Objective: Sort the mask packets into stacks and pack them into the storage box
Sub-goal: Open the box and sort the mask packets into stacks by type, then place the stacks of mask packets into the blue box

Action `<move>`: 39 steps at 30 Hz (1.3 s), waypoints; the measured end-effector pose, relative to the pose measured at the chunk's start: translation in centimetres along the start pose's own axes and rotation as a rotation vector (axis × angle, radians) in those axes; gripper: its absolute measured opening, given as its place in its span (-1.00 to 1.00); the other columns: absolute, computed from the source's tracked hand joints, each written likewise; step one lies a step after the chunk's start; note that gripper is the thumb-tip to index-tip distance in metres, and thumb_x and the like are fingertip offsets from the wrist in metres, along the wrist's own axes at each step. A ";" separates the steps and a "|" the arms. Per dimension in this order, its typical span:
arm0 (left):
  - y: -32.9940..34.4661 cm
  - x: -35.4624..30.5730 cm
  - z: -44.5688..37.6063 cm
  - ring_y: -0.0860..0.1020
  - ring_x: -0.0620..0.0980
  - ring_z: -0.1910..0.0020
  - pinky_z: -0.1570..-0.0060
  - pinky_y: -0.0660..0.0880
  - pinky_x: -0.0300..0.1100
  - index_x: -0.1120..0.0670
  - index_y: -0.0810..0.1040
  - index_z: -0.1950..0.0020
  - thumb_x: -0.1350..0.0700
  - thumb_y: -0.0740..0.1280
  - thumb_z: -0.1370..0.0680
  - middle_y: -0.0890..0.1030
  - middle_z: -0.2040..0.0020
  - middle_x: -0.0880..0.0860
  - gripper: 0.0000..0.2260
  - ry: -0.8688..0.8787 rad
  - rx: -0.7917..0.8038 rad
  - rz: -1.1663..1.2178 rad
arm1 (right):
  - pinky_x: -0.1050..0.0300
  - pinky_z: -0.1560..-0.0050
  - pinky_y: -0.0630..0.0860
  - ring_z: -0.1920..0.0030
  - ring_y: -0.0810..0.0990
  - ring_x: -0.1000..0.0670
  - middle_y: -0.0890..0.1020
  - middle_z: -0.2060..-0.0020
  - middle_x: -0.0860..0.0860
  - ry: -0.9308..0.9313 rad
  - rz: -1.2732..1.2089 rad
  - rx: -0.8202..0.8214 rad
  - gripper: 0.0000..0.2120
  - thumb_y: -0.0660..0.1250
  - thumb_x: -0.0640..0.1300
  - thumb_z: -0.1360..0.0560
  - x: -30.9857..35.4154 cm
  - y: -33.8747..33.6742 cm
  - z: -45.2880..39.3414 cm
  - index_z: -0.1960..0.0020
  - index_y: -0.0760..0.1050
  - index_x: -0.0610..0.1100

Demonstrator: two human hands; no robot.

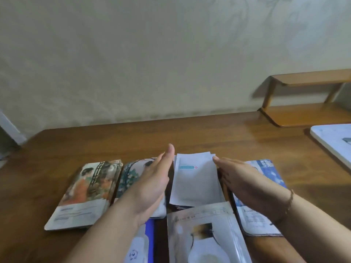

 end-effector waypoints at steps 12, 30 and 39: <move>0.4 -0.3 -1.9 0.22 -0.19 -0.42 -0.43 0.16 -0.13 0.00 0.11 -0.57 -0.37 0.14 -0.51 0.23 -0.54 -0.01 -0.25 -0.208 -0.436 -0.117 | 0.25 0.05 0.54 0.05 0.61 0.07 0.65 -0.03 -0.04 0.158 0.128 -0.318 -0.71 0.35 -0.11 -0.48 4.7 4.2 0.4 -0.16 0.49 -0.18; 2.0 -0.7 -2.3 0.24 -0.04 -0.49 -0.42 0.19 -0.09 0.02 0.15 -0.56 -0.28 0.06 -0.61 0.28 -0.48 -0.08 -0.39 -0.516 -0.258 -0.024 | -0.02 -0.21 0.22 -0.20 0.30 -0.15 0.41 -0.17 0.05 0.302 0.516 -0.256 -0.64 0.19 -0.24 -0.47 4.8 4.4 -1.5 -0.25 0.36 -0.08; 2.5 -1.8 -2.5 0.34 0.01 -0.38 -0.32 0.30 -0.05 0.06 0.20 -0.53 -0.27 0.06 -0.62 0.35 -0.44 0.00 -0.41 -0.585 -0.272 -0.116 | -0.02 -0.22 0.51 -0.19 0.52 -0.08 0.52 -0.26 -0.05 0.406 0.193 -0.159 -0.49 0.26 -0.19 -0.50 5.9 3.1 -0.5 -0.44 0.32 -0.07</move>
Point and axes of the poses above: each hand's wrist, its own z-axis away from the middle knuckle, its own y-axis out of the palm, x = y × z, the point moved 3 cm from there along -z, towards the middle knuckle
